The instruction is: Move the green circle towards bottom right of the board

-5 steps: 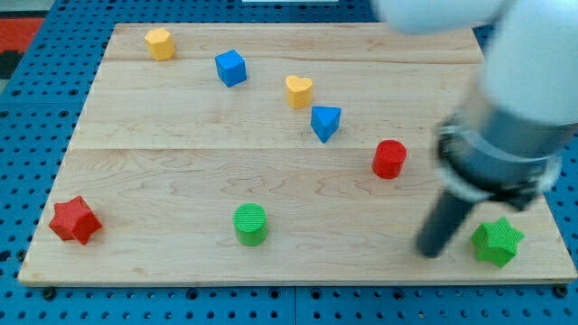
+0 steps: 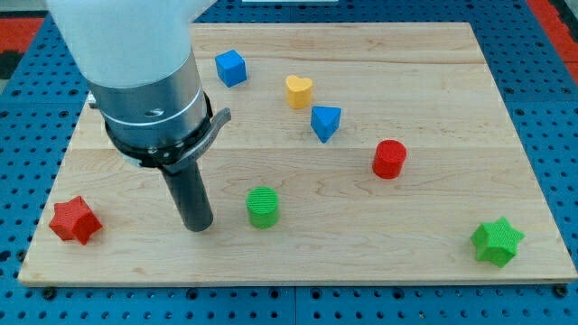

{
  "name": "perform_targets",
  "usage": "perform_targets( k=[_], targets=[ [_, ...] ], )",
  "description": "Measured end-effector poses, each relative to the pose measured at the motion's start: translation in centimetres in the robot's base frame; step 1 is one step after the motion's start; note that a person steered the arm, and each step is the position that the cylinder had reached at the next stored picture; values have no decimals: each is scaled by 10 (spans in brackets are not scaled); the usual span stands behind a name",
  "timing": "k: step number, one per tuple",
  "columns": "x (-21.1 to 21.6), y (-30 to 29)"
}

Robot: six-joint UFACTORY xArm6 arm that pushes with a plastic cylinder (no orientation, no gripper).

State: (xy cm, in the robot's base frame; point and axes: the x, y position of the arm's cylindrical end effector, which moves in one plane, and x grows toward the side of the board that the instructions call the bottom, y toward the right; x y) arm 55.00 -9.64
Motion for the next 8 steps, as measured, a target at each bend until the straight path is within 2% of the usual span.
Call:
perform_targets(
  k=[1, 2, 3, 5, 7, 8],
  targets=[
    [-4, 84],
    [-5, 128],
    [-20, 65],
    [-38, 136],
    [-35, 192],
    [-57, 174]
  ],
)
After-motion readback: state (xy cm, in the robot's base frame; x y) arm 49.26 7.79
